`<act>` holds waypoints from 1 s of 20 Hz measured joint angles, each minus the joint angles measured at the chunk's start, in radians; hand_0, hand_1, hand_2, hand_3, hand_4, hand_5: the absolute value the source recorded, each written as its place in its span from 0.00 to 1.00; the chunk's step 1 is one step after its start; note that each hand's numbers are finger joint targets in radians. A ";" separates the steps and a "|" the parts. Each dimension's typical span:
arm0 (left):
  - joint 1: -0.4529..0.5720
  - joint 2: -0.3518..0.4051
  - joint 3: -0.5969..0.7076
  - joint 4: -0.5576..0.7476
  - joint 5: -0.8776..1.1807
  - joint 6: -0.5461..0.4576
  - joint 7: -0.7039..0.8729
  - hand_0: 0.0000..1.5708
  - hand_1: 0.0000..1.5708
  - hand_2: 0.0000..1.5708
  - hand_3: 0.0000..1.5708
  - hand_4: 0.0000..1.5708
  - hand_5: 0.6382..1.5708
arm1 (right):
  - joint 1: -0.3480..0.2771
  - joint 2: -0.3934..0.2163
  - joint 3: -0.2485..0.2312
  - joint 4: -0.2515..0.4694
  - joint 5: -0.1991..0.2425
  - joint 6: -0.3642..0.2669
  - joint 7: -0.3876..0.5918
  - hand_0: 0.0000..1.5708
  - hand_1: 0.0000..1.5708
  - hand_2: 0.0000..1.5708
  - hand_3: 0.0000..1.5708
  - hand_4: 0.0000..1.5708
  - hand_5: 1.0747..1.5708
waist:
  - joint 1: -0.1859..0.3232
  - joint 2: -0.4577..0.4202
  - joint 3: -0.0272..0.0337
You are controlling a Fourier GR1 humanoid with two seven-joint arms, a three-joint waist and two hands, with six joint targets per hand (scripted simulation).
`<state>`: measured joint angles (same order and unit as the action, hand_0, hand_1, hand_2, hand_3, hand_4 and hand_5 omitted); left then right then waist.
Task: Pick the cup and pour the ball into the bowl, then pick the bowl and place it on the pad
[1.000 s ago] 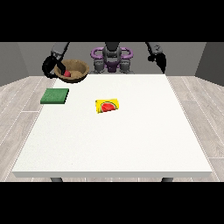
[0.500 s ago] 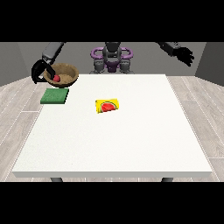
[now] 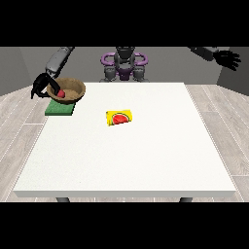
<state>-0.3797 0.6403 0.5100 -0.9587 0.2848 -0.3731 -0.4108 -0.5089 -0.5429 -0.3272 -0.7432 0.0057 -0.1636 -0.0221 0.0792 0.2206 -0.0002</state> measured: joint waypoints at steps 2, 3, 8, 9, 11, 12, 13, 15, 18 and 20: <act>-0.010 0.029 0.015 0.012 0.015 -0.026 -0.005 0.00 0.00 0.00 0.00 0.76 0.98 | -0.019 -0.028 -0.032 0.024 -0.014 -0.013 0.005 0.99 0.99 1.00 0.66 0.00 0.98 | 0.007 0.025 0.0004; -0.006 0.030 0.018 0.008 0.015 -0.027 -0.016 0.00 0.00 0.00 0.00 0.76 0.99 | -0.018 -0.045 -0.043 0.039 -0.012 -0.023 -0.003 0.78 0.78 0.90 0.83 0.00 0.96 | 0.010 0.036 0.0004; -0.020 0.041 0.020 -0.017 0.033 -0.022 0.011 0.00 0.00 0.00 0.00 0.75 0.98 | -0.047 -0.073 -0.062 0.124 -0.012 -0.019 -0.011 0.20 0.20 0.31 0.46 0.00 0.85 | 0.024 0.052 0.0008; -0.020 0.044 0.021 -0.012 0.033 -0.024 0.005 0.00 0.00 0.00 0.00 0.75 0.98 | -0.055 -0.077 -0.064 0.132 -0.015 -0.011 -0.013 0.00 0.00 0.27 0.41 0.00 0.78 | 0.024 0.058 0.0009; -0.020 0.045 0.018 -0.011 0.030 -0.020 0.003 0.00 0.00 0.00 0.00 0.75 0.98 | -0.074 -0.086 -0.063 0.148 -0.018 0.003 0.007 0.00 0.00 0.12 0.08 0.00 0.64 | 0.026 0.051 0.0008; -0.017 0.046 0.016 -0.009 0.031 -0.027 0.000 0.00 0.00 0.00 0.00 0.74 0.97 | -0.081 -0.088 -0.065 0.152 -0.021 0.008 0.008 0.00 0.00 0.09 0.06 0.00 0.59 | 0.027 0.047 0.0007; -0.014 0.040 0.008 -0.014 0.029 -0.026 0.010 0.00 0.00 0.00 0.00 0.69 1.00 | -0.086 -0.086 -0.060 0.157 -0.019 0.010 0.016 0.00 0.00 0.00 0.08 0.00 0.59 | 0.027 0.031 0.0006; -0.010 -0.001 -0.034 -0.070 0.021 -0.009 0.058 0.00 0.00 0.00 0.00 0.57 0.99 | -0.091 -0.101 -0.055 0.184 -0.011 0.022 0.034 0.00 0.00 0.00 0.00 0.00 0.57 | 0.034 -0.009 0.0011; -0.003 -0.091 -0.110 -0.150 -0.002 0.043 0.128 0.00 0.00 0.00 0.00 0.57 0.99 | -0.102 -0.115 -0.038 0.204 0.001 0.050 0.074 0.00 0.00 0.00 0.06 0.17 0.61 | 0.034 -0.095 0.0021; 0.003 -0.121 -0.140 -0.157 -0.018 0.070 0.170 0.00 0.00 0.00 0.00 0.57 0.99 | -0.125 -0.103 -0.019 0.184 0.002 0.075 0.107 0.00 0.00 0.00 0.00 0.30 0.72 | 0.021 -0.163 0.0014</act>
